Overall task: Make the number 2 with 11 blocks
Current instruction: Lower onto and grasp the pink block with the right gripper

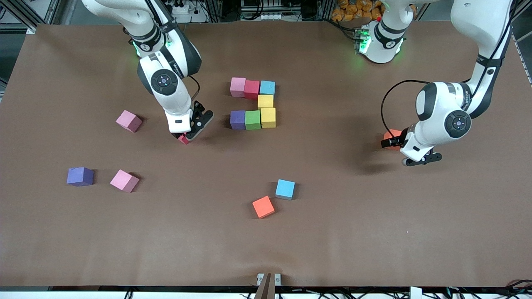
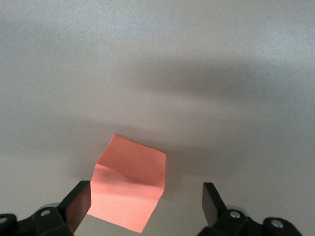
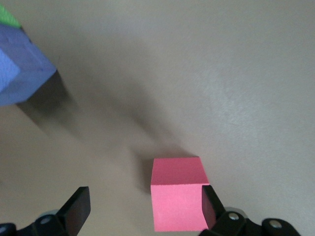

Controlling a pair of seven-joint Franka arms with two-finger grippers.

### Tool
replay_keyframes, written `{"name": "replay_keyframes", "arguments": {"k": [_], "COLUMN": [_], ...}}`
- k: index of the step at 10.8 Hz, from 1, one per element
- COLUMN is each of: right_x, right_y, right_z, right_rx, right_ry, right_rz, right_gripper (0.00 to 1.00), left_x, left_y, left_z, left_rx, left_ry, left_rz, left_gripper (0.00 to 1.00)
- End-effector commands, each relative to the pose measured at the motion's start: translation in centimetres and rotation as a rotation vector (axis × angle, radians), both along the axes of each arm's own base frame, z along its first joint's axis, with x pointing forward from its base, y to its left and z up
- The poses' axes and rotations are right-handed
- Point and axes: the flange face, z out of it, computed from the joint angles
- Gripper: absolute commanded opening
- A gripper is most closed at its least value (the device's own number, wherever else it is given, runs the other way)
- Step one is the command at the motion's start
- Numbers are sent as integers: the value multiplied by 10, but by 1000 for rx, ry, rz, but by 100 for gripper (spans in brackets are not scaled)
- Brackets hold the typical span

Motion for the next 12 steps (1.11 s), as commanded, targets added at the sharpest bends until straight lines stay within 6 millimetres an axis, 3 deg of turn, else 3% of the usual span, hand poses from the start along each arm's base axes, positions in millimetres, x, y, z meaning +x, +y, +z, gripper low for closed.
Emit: {"name": "replay_keyframes", "arguments": {"k": [1, 7, 12], "right_x": [-9, -3, 10], "right_y": [-14, -32, -45], "right_z": [-8, -28, -31], "right_rx": [3, -18, -16], "right_ry": [23, 55, 46], "right_rz": [35, 8, -25], "right_gripper": [100, 100, 100], "left_x": [-4, -13, -18], "left_y": [8, 13, 12], "left_z": [-5, -19, -32], "left_rx": [-3, -24, -28], "left_ry": [-20, -30, -3], "left_rz": [-70, -159, -187], "left_gripper": [100, 100, 100]}}
